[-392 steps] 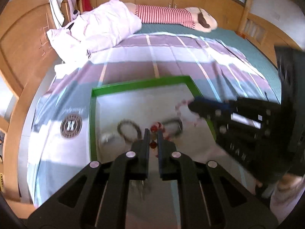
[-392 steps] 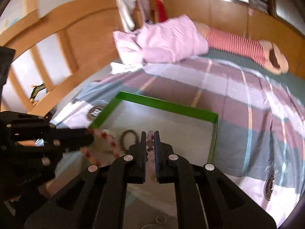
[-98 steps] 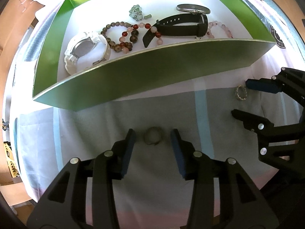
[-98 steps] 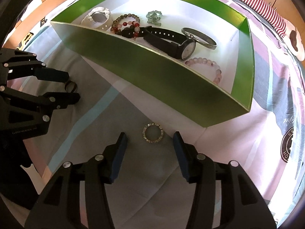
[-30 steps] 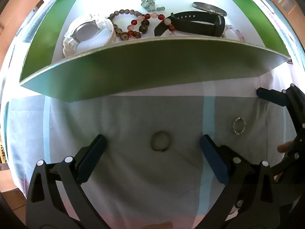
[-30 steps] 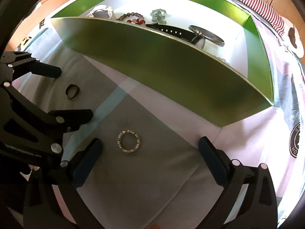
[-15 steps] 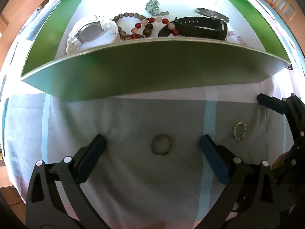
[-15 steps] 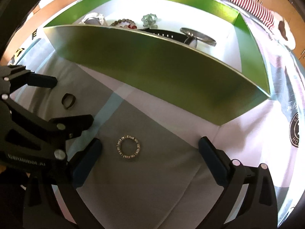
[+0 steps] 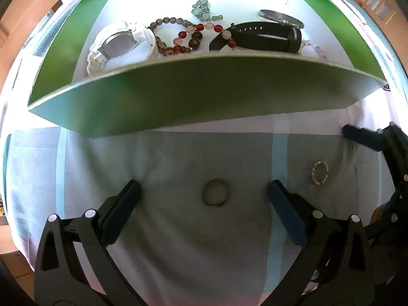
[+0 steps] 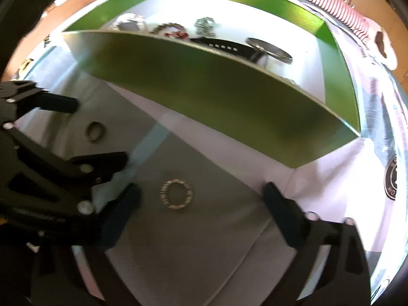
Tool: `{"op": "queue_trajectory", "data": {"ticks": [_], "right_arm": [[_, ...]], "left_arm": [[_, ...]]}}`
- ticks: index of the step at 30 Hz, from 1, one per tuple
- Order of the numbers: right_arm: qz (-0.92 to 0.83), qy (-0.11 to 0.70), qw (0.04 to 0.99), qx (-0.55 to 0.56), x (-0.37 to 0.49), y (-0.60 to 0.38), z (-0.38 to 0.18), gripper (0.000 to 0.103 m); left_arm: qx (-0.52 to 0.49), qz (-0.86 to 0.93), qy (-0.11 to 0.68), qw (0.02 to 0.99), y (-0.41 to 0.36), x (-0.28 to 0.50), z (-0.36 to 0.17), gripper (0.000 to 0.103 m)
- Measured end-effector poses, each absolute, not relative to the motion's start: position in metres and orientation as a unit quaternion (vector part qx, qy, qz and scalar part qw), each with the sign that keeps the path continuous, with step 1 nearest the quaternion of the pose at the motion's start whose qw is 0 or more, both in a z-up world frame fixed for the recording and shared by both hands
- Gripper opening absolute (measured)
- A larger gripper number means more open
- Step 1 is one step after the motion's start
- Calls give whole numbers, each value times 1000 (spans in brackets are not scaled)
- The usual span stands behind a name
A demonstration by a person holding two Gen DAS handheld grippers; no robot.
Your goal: Organize jewelry
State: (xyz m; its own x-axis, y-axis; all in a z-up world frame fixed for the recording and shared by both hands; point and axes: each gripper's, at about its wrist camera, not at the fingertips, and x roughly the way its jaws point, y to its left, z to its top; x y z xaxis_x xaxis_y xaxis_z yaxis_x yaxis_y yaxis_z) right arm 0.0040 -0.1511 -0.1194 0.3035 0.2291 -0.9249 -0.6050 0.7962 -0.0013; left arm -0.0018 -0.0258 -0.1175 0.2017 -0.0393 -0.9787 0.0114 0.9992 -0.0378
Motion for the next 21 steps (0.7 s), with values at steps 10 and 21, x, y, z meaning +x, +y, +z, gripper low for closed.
{"op": "queue_trajectory", "data": {"ticks": [10, 21], "right_arm": [[286, 512, 780, -219, -15, -141, -113, 34], [287, 498, 778, -254, -30, -130, -115, 22]], "left_arm": [[-24, -35, 615, 788, -21, -3, -101, 67], [19, -26, 614, 788, -36, -3, -106, 56]]}}
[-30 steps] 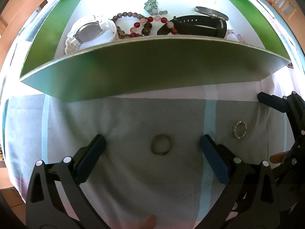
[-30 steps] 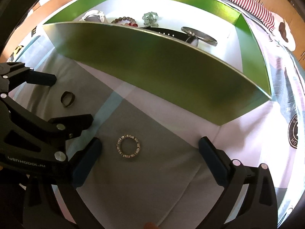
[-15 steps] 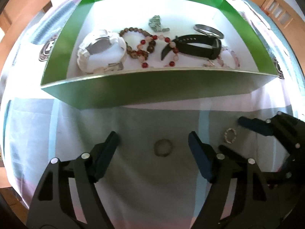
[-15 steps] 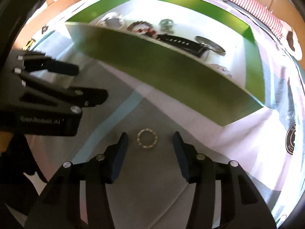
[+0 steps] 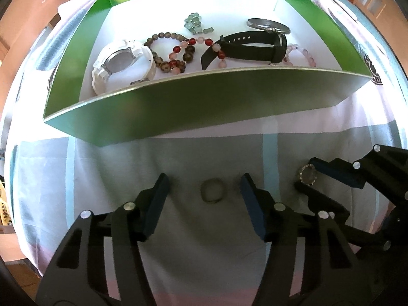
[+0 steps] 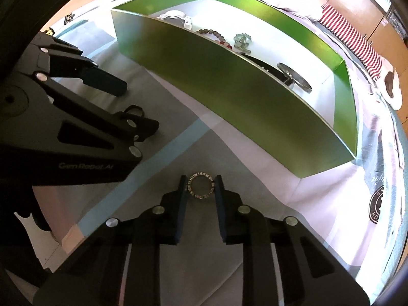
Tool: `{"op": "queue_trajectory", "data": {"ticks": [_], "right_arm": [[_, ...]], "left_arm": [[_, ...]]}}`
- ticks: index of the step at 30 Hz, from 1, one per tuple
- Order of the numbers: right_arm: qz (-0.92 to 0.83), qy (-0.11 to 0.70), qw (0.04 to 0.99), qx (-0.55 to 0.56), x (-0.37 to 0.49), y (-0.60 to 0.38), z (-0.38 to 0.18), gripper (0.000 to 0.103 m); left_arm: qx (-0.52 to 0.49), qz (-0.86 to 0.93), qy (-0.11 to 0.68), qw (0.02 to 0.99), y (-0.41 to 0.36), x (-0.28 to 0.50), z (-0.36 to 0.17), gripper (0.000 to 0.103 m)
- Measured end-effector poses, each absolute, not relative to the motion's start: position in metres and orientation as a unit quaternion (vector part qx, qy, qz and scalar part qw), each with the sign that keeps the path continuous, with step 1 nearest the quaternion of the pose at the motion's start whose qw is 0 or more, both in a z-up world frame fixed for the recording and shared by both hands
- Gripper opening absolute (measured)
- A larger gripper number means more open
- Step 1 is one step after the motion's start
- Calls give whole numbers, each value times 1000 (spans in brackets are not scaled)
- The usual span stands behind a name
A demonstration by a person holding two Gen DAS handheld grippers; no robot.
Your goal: Organize jewelry
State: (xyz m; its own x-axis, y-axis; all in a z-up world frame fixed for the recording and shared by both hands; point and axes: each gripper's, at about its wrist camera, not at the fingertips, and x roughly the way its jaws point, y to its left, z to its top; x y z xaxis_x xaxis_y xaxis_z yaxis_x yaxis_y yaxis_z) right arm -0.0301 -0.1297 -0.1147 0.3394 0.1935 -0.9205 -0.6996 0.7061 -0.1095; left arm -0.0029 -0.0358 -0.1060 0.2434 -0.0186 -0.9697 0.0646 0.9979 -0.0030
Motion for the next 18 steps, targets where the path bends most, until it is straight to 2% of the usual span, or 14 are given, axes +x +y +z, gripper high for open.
{"op": "queue_trajectory", "data": {"ticks": [5, 9, 14, 15, 16, 18], "right_arm": [[289, 511, 769, -253, -29, -133, -113, 22], [255, 521, 778, -239, -14, -151, -106, 22], [233, 538, 790, -178, 8, -183, -97, 23], [238, 540, 790, -167, 9, -187, -96, 24], [242, 541, 789, -162, 9, -189, -95, 29], [243, 540, 788, -166, 6, -189, -95, 36]], "left_arm": [[27, -36, 614, 788, -45, -1, -105, 43], [10, -64, 617, 784, -50, 0, -102, 24], [-70, -88, 618, 778, -37, 5, -92, 24], [-79, -86, 616, 779, -33, 7, -90, 26], [-86, -84, 614, 780, -30, 9, -88, 34], [-90, -77, 609, 784, -28, 11, -86, 40]]}}
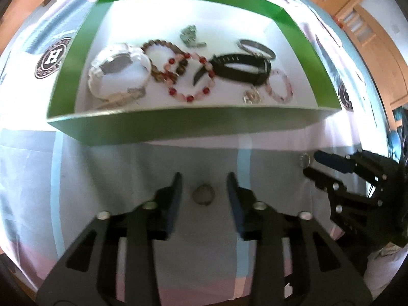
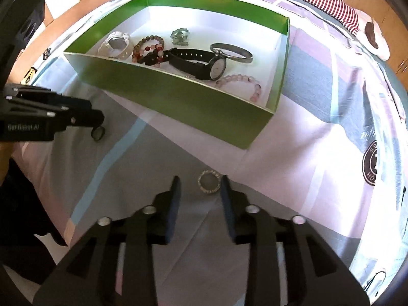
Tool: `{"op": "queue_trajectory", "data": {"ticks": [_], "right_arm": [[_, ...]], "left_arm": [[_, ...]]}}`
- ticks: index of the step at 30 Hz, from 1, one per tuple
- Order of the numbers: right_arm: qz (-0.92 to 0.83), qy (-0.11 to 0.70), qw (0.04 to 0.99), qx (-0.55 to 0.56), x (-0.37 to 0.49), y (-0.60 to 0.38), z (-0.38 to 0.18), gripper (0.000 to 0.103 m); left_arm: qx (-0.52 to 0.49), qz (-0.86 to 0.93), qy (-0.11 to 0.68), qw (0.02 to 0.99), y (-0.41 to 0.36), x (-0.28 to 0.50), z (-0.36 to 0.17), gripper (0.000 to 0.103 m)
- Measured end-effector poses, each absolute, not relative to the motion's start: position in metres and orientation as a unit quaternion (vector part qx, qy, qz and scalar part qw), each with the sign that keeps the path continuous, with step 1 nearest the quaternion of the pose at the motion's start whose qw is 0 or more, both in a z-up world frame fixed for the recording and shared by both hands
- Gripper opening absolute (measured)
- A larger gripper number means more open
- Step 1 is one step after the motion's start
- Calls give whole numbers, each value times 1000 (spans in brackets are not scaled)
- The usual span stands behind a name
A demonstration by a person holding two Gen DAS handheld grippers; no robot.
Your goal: Organize jewelry
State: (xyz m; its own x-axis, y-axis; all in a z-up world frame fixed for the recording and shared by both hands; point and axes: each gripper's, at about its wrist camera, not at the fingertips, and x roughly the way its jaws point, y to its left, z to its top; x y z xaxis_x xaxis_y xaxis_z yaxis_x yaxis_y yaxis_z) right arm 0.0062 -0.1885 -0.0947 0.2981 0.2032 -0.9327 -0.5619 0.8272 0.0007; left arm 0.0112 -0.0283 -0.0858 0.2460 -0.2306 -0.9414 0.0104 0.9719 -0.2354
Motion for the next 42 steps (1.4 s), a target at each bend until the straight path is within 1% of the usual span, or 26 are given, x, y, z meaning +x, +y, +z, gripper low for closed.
{"op": "queue_trajectory", "data": {"ticks": [3, 7, 9, 16, 17, 18, 19, 20, 22, 23, 27, 28, 30, 31, 32, 34, 36, 40, 41, 42], "right_arm": [[249, 546, 780, -178, 3, -184, -100, 37], [246, 551, 774, -194, -1, -180, -110, 37], [244, 554, 773, -192, -1, -181, -113, 37], [233, 551, 784, -165, 8, -190, -117, 37], [232, 551, 785, -162, 10, -191, -117, 36], [235, 550, 785, -161, 10, -190, -118, 31], [238, 549, 785, -163, 12, -190, -118, 21], [242, 548, 784, -164, 11, -189, -117, 21], [254, 549, 780, -161, 13, -188, -113, 21], [263, 549, 777, -159, 11, -187, -112, 21], [282, 541, 775, -164, 5, -182, -108, 21], [285, 543, 773, -159, 5, -183, -107, 21], [287, 547, 773, -143, 9, -188, -105, 26], [284, 547, 775, -142, 10, -189, -103, 31], [279, 546, 777, -144, 11, -191, -102, 32], [275, 549, 776, -146, 11, -191, -104, 32], [271, 551, 774, -155, 10, -191, -108, 32], [266, 543, 778, -173, 7, -187, -111, 32], [264, 542, 778, -176, 6, -186, -111, 31], [265, 540, 778, -180, 6, -185, -112, 28]], "left_arm": [[-78, -77, 614, 782, -35, 11, -88, 42], [-43, -79, 627, 774, -58, 11, -101, 42], [-25, -79, 629, 773, -61, 16, -113, 42], [-11, -78, 627, 775, -73, 17, -118, 42], [-11, -78, 627, 775, -73, 17, -118, 42], [-10, -79, 627, 775, -68, 15, -117, 42], [-9, -80, 627, 775, -69, 15, -117, 40], [-8, -81, 628, 774, -55, 10, -109, 38], [-10, -82, 628, 774, -54, 9, -108, 32], [-16, -84, 628, 774, -51, 8, -107, 31], [-34, -85, 624, 776, -40, 9, -101, 30], [-37, -85, 622, 777, -39, 10, -99, 32], [-38, -86, 622, 777, -37, 9, -98, 35], [-38, -86, 622, 777, -37, 9, -98, 38], [-35, -87, 623, 777, -38, 8, -99, 39], [-29, -86, 626, 775, -40, 7, -100, 42], [-19, -83, 631, 771, -42, 7, -105, 42], [0, -76, 634, 769, -46, 7, -110, 42], [4, -74, 634, 770, -48, 7, -111, 42], [8, -72, 633, 771, -49, 7, -111, 39]]}}
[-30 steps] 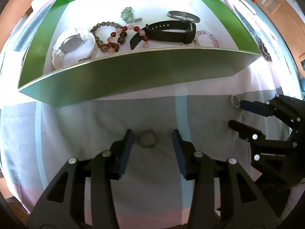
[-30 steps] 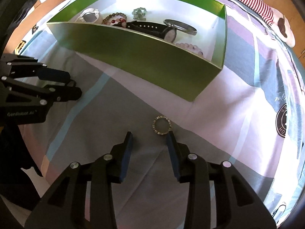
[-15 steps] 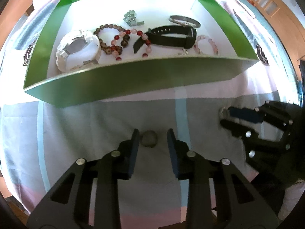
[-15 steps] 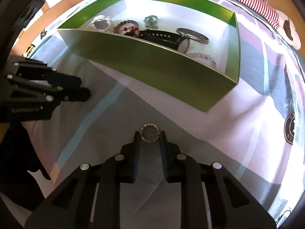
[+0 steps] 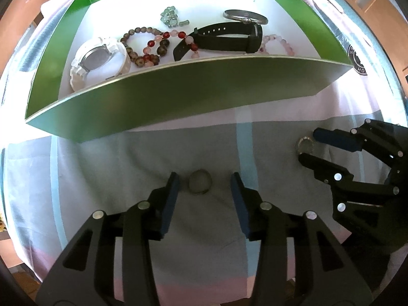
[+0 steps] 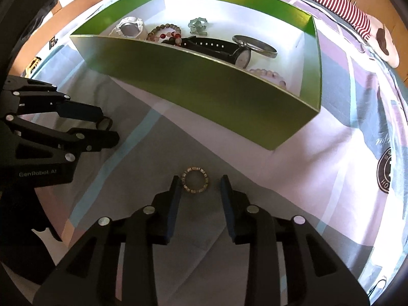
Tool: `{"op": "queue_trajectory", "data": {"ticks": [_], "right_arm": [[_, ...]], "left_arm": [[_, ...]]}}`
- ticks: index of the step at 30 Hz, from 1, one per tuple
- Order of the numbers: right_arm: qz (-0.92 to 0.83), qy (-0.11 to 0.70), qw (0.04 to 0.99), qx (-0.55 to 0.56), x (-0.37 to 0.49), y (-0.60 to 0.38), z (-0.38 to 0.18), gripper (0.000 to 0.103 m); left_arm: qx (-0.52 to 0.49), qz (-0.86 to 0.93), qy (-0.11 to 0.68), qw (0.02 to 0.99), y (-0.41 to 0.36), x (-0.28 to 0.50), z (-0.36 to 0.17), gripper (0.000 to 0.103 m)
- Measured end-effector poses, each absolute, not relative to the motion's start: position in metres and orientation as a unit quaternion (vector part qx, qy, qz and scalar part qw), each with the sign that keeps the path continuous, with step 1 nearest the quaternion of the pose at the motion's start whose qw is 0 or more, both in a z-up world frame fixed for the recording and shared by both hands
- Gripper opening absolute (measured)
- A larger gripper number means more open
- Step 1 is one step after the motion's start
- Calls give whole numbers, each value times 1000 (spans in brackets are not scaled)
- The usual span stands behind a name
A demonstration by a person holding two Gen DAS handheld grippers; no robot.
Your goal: Organize jewelry
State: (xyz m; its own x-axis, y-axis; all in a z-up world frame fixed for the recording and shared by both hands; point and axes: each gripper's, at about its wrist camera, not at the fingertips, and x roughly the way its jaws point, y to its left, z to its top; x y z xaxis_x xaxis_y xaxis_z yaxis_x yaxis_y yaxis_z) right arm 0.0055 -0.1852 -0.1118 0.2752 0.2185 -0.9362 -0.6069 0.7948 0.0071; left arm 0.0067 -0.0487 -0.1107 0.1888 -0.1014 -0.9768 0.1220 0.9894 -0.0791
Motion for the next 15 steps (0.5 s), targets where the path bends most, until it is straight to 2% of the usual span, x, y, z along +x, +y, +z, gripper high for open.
{"op": "queue_trajectory", "data": {"ticks": [1, 4, 10, 15], "right_arm": [[268, 540, 777, -182, 8, -184, -113, 21], [271, 536, 778, -186, 5, -180, -111, 21], [274, 524, 786, -182, 3, -170, -98, 21], [278, 491, 809, -163, 5, -173, -66, 21]], "left_arm": [[14, -70, 631, 772, -49, 6, -111, 31], [16, -70, 629, 774, -48, 7, -110, 19], [21, -69, 609, 790, -46, 8, -97, 19], [29, -67, 559, 826, -46, 7, -61, 19]]}}
